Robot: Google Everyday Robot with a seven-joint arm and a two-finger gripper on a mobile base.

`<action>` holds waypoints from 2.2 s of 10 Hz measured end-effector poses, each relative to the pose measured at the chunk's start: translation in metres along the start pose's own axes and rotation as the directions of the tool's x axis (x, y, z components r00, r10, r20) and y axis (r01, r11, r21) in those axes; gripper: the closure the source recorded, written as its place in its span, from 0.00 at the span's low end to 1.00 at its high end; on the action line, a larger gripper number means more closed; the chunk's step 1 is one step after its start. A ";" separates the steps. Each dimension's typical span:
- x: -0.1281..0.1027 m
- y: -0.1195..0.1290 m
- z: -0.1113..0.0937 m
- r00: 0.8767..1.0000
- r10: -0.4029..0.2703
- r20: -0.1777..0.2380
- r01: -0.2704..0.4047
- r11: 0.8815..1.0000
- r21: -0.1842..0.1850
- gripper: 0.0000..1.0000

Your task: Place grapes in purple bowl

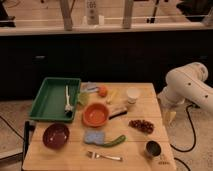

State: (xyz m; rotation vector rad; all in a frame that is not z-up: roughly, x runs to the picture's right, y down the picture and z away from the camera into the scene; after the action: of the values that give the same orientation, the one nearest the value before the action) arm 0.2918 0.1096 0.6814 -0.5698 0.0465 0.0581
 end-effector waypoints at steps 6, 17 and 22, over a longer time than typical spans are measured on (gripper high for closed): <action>0.000 0.000 0.000 1.000 0.000 0.000 0.000 1.000 0.000 0.20; -0.008 0.009 0.023 1.000 -0.031 0.001 0.031 1.000 -0.003 0.20; -0.020 0.023 0.065 0.997 -0.076 0.013 0.076 0.997 -0.003 0.20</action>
State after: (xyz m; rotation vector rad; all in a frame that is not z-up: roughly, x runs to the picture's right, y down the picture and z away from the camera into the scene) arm 0.2721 0.1635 0.7245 -0.5741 0.0122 -0.0124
